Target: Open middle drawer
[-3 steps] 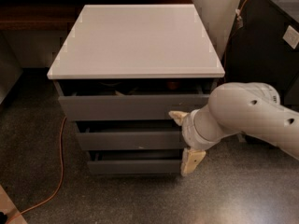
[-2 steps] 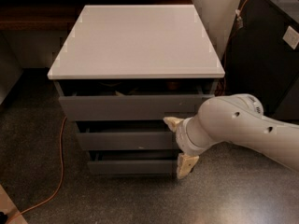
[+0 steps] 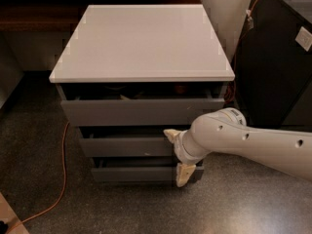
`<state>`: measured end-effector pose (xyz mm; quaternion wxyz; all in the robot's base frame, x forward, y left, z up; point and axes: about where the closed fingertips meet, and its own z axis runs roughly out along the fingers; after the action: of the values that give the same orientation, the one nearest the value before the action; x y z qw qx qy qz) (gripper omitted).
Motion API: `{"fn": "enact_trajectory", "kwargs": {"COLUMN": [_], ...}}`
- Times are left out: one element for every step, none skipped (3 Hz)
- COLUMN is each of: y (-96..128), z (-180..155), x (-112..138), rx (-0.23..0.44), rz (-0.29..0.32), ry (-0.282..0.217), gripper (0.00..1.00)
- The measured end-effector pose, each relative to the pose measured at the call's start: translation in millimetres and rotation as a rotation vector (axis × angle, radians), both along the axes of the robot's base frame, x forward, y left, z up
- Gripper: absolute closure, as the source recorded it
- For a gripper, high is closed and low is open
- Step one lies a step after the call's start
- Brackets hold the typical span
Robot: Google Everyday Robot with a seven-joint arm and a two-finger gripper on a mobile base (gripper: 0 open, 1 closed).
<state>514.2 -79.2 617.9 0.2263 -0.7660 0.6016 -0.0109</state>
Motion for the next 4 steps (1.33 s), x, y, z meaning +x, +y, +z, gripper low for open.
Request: {"fn": "enact_trajectory", "kwargs": {"y": [-12.6, -24.7, -43.3, -52.1], "z": [-27.3, -49.7, -76.1, -94.0], "x": [3.2, 11.6, 30.9, 56.8], "rx": [0.004, -0.014, 0.001, 0.034], "rz": [-0.019, -0.032, -0.037, -0.025], "ry": [0.006, -0.013, -0.019, -0.027], "gripper": [0.0, 0.0, 0.0, 0.0]}}
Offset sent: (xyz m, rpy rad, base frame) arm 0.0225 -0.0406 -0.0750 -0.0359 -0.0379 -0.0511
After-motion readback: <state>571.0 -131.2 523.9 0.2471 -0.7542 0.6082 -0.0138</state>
